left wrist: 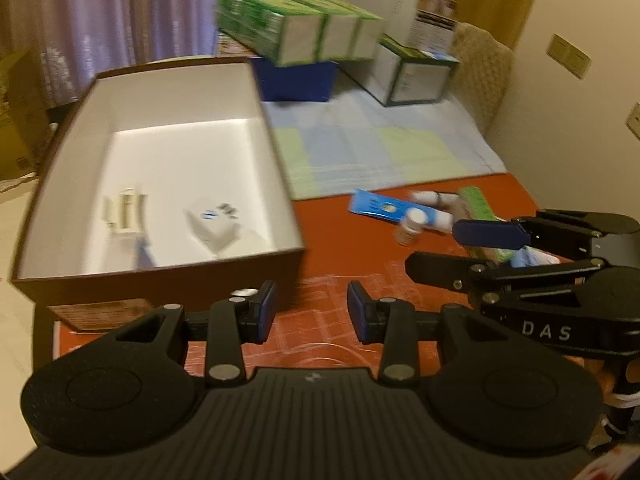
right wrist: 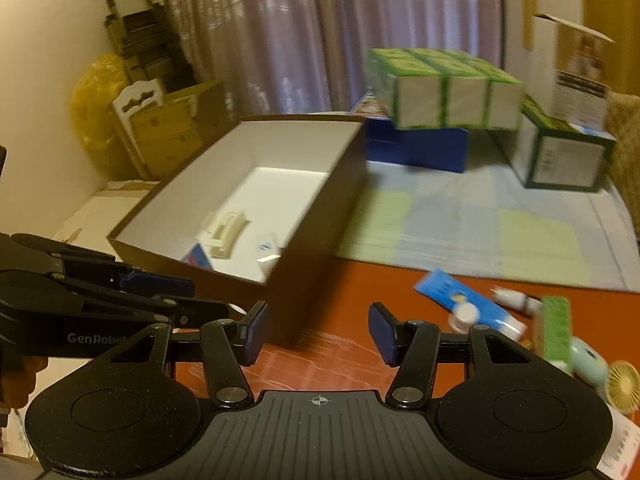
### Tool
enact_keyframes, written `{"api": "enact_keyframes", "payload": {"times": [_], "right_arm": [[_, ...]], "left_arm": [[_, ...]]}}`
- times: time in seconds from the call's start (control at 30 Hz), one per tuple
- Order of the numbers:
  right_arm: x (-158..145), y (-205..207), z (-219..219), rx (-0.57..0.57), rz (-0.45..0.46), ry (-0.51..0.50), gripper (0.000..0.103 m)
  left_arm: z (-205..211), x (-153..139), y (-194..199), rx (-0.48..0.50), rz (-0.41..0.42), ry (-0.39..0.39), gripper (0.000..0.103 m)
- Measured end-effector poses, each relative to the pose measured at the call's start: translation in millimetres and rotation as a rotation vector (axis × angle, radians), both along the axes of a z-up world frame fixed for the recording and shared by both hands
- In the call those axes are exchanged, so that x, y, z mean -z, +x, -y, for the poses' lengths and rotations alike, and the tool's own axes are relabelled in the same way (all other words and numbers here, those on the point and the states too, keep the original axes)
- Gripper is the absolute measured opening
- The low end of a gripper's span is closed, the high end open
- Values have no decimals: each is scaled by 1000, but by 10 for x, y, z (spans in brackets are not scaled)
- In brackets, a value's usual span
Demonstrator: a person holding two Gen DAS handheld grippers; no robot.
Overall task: Organize rigid objects
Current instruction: 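Move both tools back over the table toward the green box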
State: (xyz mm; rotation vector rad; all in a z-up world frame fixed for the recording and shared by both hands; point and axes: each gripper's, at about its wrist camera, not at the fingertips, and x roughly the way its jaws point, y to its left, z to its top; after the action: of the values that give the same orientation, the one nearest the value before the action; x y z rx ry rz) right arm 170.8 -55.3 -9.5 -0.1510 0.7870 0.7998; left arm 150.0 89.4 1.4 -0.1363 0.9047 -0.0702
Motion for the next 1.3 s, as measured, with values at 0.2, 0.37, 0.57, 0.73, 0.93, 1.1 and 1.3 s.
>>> {"api": "enact_keyframes", "payload": {"times": [0.2,0.37,0.57,0.73,0.93,1.1,1.3], "right_arm": [[0,41,448,89,-13,-4,52],[23,105,779,165,-29,-15,52],[36,174,1048,211,-41,-21,52],[73,252,1202,235,-49,-31,52],[203,401,1293,266,-64,-61,52],[315,556,1334,292,-63,-80,52],[452,748,1327,312,-51,-115,52]], "left_arm": [[353,53,92,81,-5,-10,34],[614,99,212,125,-7,-13,34],[849,165,341,159,-16,-12,34],[972,233,431,161,-19,-7,34],[1059,371,586,145,-23,7,34],[1097,482,752,129,-20,10,34],[1153,633,914,133,-14,27,34]]}}
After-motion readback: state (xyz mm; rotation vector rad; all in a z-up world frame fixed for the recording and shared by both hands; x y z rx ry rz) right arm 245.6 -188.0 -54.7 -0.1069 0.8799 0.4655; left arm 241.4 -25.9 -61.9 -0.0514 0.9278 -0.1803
